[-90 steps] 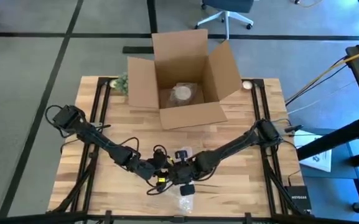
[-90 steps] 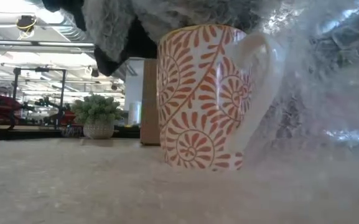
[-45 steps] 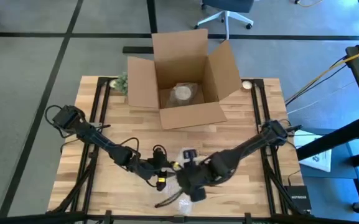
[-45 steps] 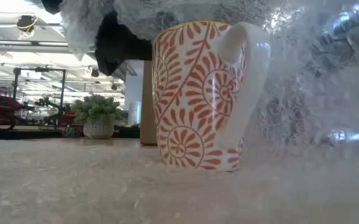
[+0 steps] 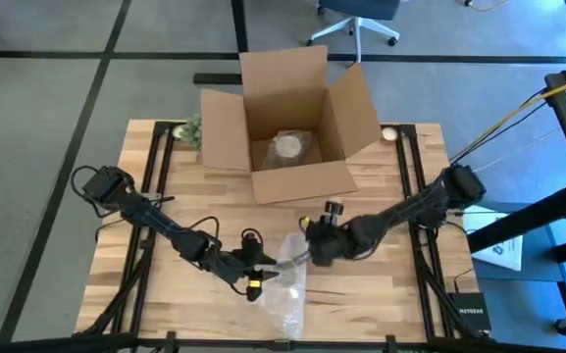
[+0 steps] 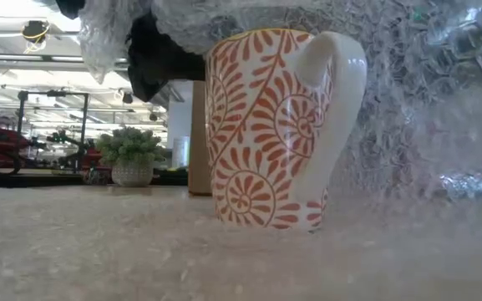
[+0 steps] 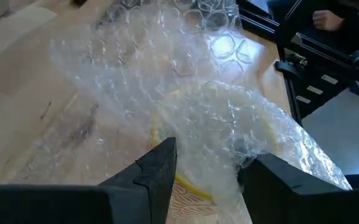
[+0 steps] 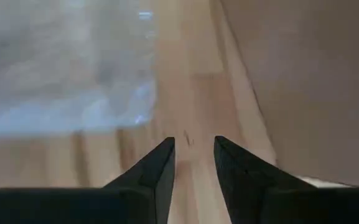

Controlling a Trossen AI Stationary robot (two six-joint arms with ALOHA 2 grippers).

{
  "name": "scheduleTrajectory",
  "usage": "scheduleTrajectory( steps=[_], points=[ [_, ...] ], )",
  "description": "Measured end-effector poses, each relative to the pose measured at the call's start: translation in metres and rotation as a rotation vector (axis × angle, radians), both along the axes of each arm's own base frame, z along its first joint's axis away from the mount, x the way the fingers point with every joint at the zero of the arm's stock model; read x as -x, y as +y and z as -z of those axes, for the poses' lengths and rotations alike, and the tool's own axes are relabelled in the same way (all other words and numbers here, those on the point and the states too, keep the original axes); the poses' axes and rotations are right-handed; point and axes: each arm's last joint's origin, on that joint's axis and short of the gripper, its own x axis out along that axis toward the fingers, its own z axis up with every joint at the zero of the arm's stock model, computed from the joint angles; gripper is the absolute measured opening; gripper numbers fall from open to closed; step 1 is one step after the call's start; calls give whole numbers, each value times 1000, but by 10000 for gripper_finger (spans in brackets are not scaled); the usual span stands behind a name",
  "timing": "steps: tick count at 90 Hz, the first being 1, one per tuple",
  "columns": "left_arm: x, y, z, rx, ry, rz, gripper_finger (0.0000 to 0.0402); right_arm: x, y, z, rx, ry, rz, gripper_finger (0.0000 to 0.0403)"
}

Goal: Wrap mug
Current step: Wrap the orange mug with transparent bubble wrap

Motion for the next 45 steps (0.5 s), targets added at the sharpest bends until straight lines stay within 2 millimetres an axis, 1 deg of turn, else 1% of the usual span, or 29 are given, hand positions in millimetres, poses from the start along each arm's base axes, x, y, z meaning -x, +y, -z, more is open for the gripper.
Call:
scheduleTrajectory(
  steps=[6, 10, 14, 17, 22, 26, 37, 45],
  points=[
    [0, 0, 0, 1, -1, 0, 144, -5, -12, 16, -75, -89, -18, 99],
    [0, 0, 0, 2, -3, 0, 144, -11, -16, 22, -155, -168, -63, 99],
    [0, 0, 0, 3, -7, 4, 144, -17, -16, 23, -246, -237, -144, 99],
    [-1, 0, -1, 4, -11, 6, 144, -22, -13, 21, -309, -281, -209, 99],
    [-1, -1, -1, 2, -18, 10, 144, -26, -9, 17, -345, -302, -259, 99],
    [-1, -1, -2, 2, -22, 10, 144, -29, -6, 10, -351, -319, -275, 99],
    [-2, -1, -2, 3, -29, 12, 144, -37, 11, -23, -337, -408, -370, 99],
    [-2, -1, -2, 3, -30, 12, 144, -37, 25, -38, -329, -383, -427, 99]
  ],
)
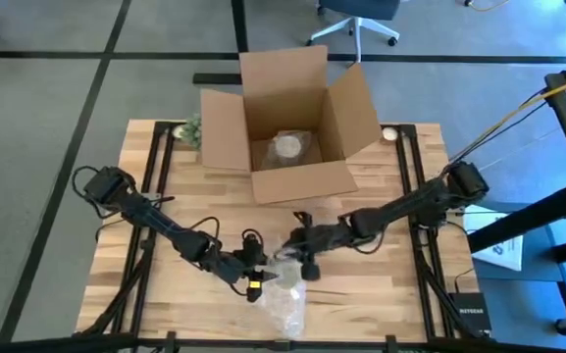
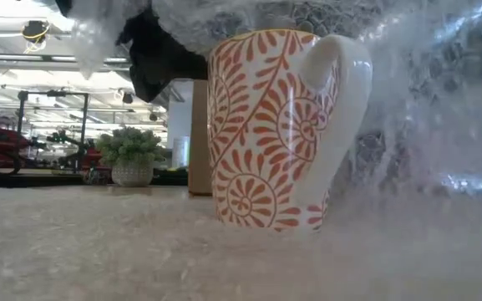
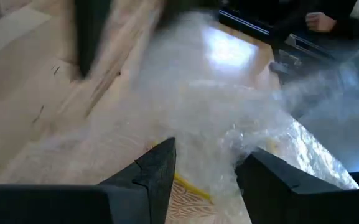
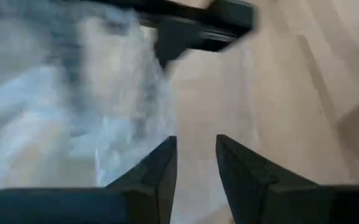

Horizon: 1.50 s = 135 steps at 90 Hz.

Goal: Wrap mug
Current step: Wrap the orange mug with transparent bubble wrap

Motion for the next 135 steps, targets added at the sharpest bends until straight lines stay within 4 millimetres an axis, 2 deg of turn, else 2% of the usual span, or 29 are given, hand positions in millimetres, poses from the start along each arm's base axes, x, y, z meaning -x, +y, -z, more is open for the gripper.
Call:
scheduleTrajectory(
  steps=[17, 23, 40, 48, 62, 87, 117, 135],
  points=[
    [0, 1, 0, 3, -1, -4, 144, 3, 27, -17, 41, 1, -62, 99],
    [0, 1, 0, 6, -2, -6, 144, 3, 35, -12, 51, 4, -61, 99],
    [-1, 1, -1, 14, -7, -10, 144, -6, 44, 24, 19, 115, -13, 99],
    [-1, 1, -1, 22, -10, -13, 144, -14, 49, 24, 12, 170, -6, 99],
    [2, 1, -11, 42, -28, 4, 144, -26, 58, 19, 109, 268, 23, 99],
    [11, -4, -30, 98, -75, 21, 144, -49, 55, 37, 99, 363, 36, 99],
    [-4, -1, -5, 125, -65, -44, 144, -57, 57, 25, 115, 339, 10, 99],
    [-5, -7, 6, 52, -48, -28, 144, -56, 57, 25, 115, 348, 3, 99]
  ],
)
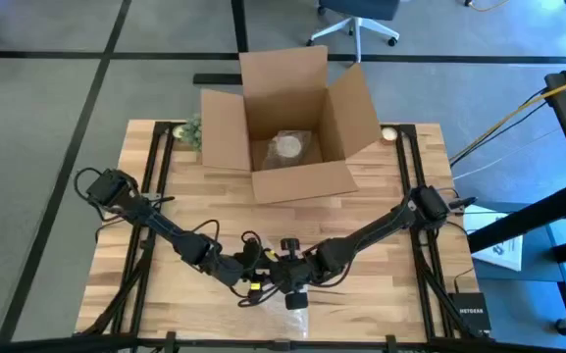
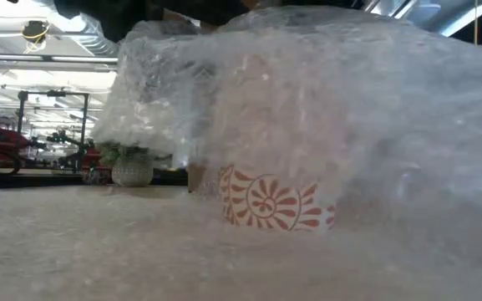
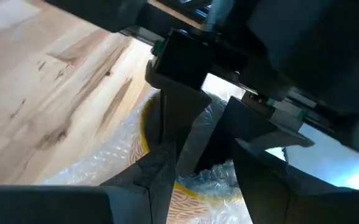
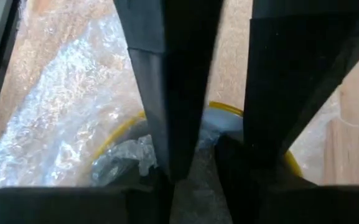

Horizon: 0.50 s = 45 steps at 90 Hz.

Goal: Wrap mug
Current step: Wrap the orange mug with transparent bubble wrap

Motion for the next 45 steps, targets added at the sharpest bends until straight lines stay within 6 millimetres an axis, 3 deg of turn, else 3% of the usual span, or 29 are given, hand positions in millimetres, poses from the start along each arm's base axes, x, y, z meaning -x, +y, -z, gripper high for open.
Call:
scheduleTrajectory(
  steps=[20, 45],
  points=[
    [0, 0, 0, -32, 3, 14, 144, 0, 0, -13, -30, 56, 24, 99],
    [2, -2, 1, -58, 10, 30, 144, 0, 0, -58, -8, 112, 40, 130]
  ],
)
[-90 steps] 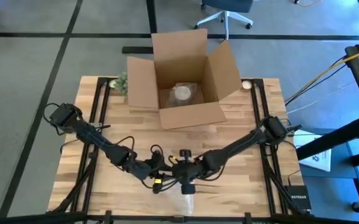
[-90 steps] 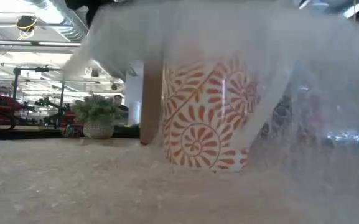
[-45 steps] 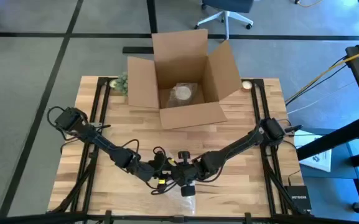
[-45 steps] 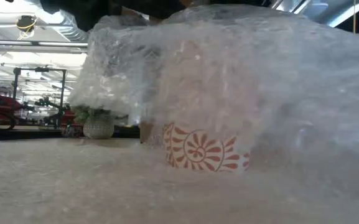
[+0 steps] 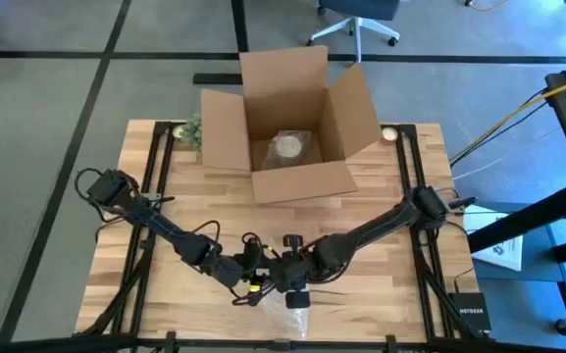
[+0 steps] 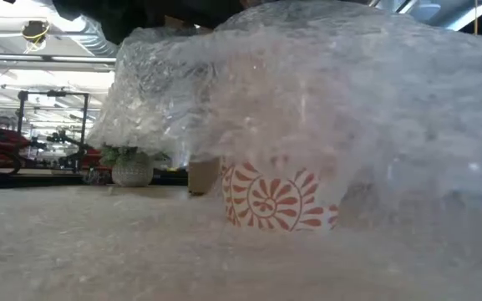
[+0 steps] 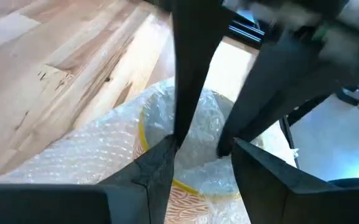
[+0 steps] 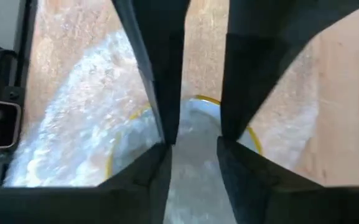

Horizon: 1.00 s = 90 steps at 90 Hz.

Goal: Wrap mug
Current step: Wrap the orange mug with transparent bubble wrap

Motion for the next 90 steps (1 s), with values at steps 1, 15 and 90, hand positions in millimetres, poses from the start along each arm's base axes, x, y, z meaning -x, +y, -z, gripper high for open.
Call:
scheduleTrajectory(
  steps=[1, 15, 90],
  points=[
    [0, 0, 0, 0, 0, 1, 144, 0, 0, -3, 2, 4, 0, 132],
    [0, 0, 0, 2, -3, 4, 144, 6, -1, -38, -5, 36, -16, 154],
    [1, -3, 0, 2, -6, 8, 144, 12, 19, 29, 73, -79, -121, 158]
  ],
)
